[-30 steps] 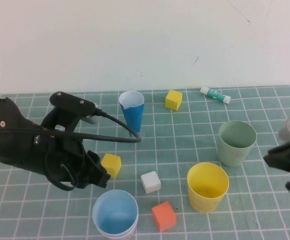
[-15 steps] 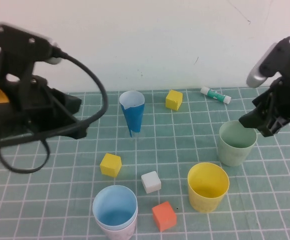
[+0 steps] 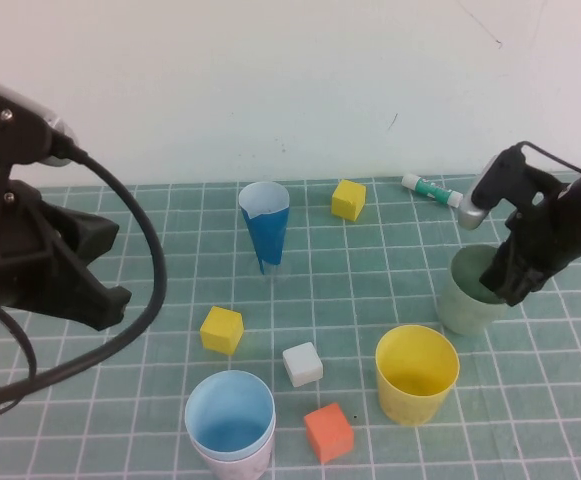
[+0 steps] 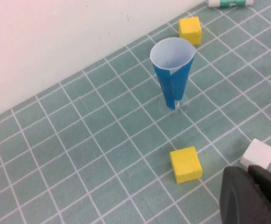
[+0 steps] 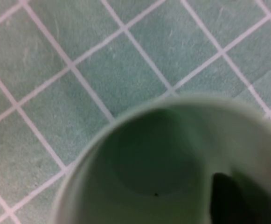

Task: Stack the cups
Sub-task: Pick up the green cup, then place the blue cup on the yellow cup

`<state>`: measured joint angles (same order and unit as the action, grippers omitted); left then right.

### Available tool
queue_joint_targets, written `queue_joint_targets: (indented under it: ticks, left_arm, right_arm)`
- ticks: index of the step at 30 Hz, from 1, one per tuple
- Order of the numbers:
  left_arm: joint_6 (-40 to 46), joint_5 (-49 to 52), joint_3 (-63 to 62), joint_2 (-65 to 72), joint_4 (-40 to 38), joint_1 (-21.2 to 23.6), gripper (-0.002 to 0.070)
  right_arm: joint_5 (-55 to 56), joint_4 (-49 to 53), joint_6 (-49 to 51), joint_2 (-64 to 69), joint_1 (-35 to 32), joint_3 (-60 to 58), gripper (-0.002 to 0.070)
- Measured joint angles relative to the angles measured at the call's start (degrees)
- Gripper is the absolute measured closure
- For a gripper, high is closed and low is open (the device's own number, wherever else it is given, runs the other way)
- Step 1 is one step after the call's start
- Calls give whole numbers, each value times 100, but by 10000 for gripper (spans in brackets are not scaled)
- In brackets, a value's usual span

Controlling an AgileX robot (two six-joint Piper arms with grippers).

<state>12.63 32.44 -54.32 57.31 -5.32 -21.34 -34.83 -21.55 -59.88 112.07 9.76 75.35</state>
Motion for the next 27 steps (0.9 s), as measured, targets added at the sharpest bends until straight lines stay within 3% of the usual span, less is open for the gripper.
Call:
queue_joint_targets:
  ticks: [1, 3, 6, 12, 20, 27]
  left_arm:
    - [0, 11, 0, 0, 13, 0, 673]
    - [0, 11, 10, 0, 15, 0, 673]
    - [-21, 11, 9, 0, 25, 0, 673]
    - [-60, 11, 9, 0, 25, 0, 673]
    - [-263, -121, 9, 0, 6, 0, 673]
    - [-276, -144, 9, 0, 6, 0, 673]
  right_arm:
    - [0, 0, -11, 29, 0, 11, 526]
    - [13, 0, -38, 41, 0, 11, 608]
    - [-63, 12, -64, -30, 0, 116, 650]
    - [-640, -128, 58, -737, 0, 489, 656]
    - [-2411, -579, 125, -1662, 237, 471, 656]
    - [-2018, -552, 129, -1699, 920, -236, 657]
